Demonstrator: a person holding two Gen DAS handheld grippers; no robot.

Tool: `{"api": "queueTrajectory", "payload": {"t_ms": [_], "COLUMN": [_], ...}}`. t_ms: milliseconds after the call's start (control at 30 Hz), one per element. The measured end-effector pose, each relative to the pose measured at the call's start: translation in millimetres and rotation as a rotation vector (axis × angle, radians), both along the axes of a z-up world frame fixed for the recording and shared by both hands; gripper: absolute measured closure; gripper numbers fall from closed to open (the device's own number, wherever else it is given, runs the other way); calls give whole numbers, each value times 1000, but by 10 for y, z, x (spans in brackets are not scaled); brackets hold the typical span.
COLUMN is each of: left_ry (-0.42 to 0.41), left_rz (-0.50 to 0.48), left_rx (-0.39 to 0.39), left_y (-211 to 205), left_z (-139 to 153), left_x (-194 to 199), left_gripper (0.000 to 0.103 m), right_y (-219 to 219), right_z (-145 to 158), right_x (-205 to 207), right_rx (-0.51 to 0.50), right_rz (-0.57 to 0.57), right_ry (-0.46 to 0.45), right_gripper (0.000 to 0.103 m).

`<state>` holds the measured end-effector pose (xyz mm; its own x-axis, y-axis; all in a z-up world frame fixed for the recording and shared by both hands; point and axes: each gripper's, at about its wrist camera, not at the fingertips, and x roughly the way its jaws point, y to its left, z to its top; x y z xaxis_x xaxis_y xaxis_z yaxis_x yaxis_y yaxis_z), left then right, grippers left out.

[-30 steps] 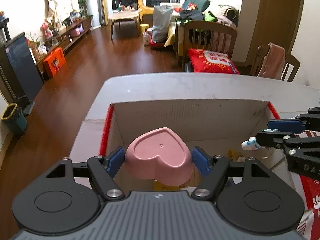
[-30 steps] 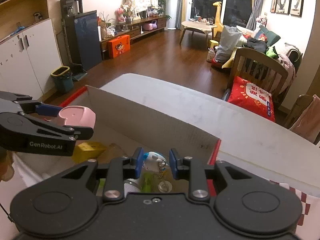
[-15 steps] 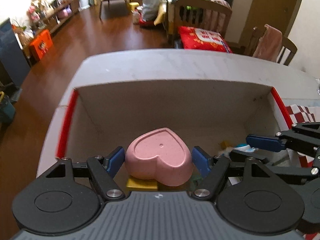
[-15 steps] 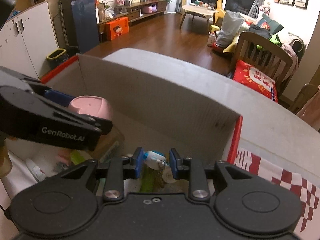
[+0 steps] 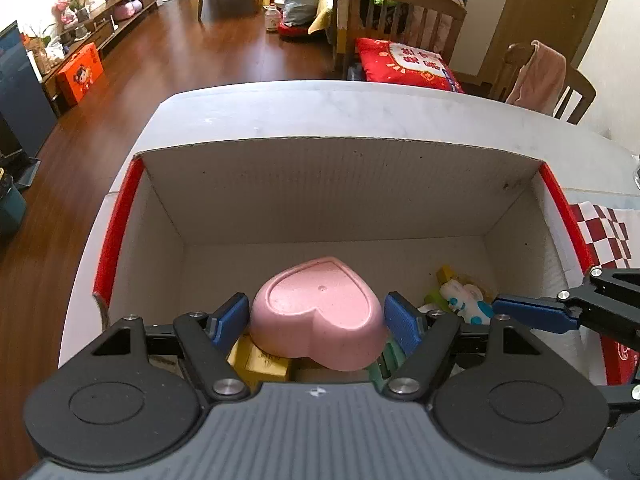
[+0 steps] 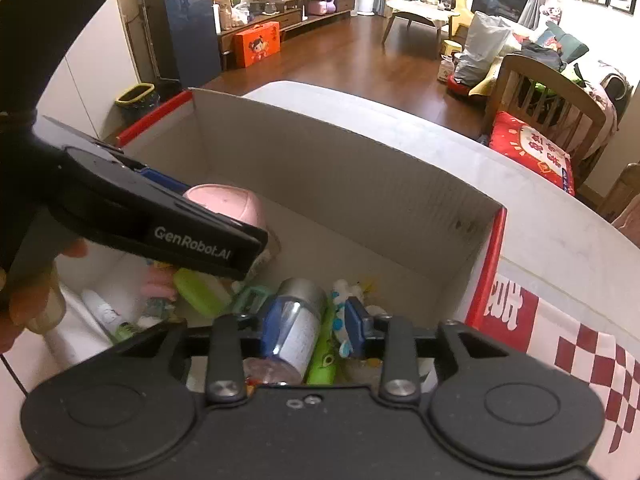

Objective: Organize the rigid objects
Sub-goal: 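Open both grippers to release the heart dish and figure in the box, then withdraw both open grippers up and away from the box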

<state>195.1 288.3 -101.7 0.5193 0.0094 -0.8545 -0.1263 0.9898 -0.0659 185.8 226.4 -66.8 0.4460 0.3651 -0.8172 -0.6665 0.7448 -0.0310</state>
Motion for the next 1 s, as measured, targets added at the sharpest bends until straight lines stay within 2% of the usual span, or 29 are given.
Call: {"api": "queueTrajectory", "payload": {"t_ms": [233, 633, 1000], "left_ry": [-45, -130, -216], "left_rz": [12, 31, 36], "left_rx": [-3, 14, 19], "left_y": [21, -20, -109], "left_z": [138, 455, 703], "left_x": [-189, -525, -1020], "left_gripper": [29, 29, 27], "right_y": [-104, -274, -490], "right_z": [128, 408, 668], "right_x": [-80, -310, -660], "right_rx": [48, 130, 241], "right_rz": [-12, -12, 31], "right_ry": [15, -29, -76], "right_gripper": [56, 38, 15]}}
